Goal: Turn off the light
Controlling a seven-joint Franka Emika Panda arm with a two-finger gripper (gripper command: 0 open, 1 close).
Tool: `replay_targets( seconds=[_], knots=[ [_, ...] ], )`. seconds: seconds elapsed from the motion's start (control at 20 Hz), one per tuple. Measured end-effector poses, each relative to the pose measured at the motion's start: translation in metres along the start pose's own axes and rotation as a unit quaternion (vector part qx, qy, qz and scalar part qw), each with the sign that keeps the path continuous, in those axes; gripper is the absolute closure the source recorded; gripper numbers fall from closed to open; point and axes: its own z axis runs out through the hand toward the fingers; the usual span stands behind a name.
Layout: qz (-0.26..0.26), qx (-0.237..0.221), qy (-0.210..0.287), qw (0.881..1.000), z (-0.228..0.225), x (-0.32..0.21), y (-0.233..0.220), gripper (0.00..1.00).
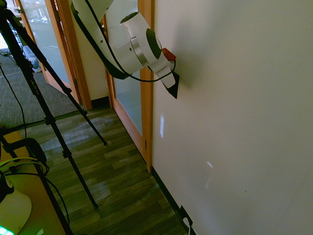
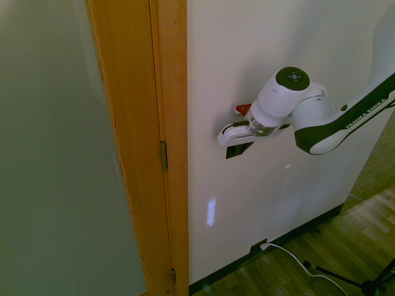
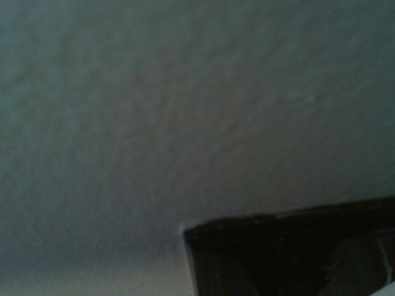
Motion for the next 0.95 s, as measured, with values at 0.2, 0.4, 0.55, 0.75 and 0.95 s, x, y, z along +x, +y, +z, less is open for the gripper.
replay_targets(
  seconds=[0.2, 0.4, 0.55, 0.75, 0.95],
  knots=[
    [-0.007, 0.003, 0.001, 1.000, 0.000, 0.000, 0.001, 0.00],
    [-0.011, 0.007, -0.001, 1.000, 0.000, 0.001, 0.004, 0.00],
    [-0.010, 0.008, 0.000, 1.000, 0.001, 0.003, 0.007, 0.00],
    [-0.011, 0.017, 0.002, 1.000, 0.002, 0.002, 0.013, 0.00],
    [-0.016, 0.033, 0.006, 0.999, -0.004, -0.009, 0.012, 0.00]
  ],
)
